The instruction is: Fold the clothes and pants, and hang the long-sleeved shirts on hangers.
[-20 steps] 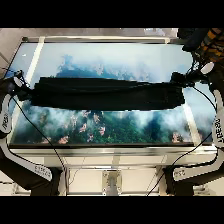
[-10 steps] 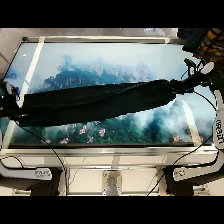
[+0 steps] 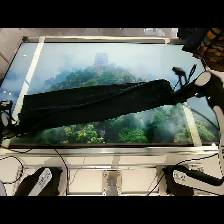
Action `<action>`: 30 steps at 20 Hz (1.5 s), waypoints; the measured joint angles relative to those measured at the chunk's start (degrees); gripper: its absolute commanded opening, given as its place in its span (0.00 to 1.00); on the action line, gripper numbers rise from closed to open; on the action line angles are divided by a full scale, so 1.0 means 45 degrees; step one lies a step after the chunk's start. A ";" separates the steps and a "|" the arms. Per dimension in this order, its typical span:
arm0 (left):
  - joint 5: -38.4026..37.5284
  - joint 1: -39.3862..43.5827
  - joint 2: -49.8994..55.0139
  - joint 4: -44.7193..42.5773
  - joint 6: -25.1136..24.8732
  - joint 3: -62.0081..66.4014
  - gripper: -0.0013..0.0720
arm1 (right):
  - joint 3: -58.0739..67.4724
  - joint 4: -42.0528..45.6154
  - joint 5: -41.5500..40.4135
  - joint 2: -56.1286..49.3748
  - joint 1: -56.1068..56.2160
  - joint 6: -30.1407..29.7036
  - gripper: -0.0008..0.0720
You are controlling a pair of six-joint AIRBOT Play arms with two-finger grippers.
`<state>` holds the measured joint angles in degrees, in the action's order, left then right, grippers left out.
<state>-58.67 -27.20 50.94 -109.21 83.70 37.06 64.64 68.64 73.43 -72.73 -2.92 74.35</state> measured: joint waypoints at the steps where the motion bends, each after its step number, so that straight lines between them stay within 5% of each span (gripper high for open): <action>1: 0.0257 -0.0053 -0.0491 0.0340 -0.0257 -0.0199 0.34 | -0.0583 -0.0248 -0.0457 0.0097 0.0627 0.0005 0.03; 6: 0.1025 -0.0170 -0.1831 0.2278 -0.1205 -0.0593 0.34 | -0.1064 -0.0767 -0.3793 -0.1452 0.4843 0.0889 0.03; 12: 0.1564 -0.0180 -0.2137 0.3861 -0.2089 -0.0680 0.34 | 0.2652 -0.0923 -0.5348 -0.5527 0.7689 0.2365 0.03; 30: 0.3123 -0.0141 0.0257 0.9146 -0.5202 -0.0685 0.34 | 0.8272 -0.0889 -0.6130 -1.0074 0.8383 0.3361 0.03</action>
<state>-44.62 -27.83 52.10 -68.05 60.29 33.98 101.86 64.64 45.84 -118.06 34.81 89.47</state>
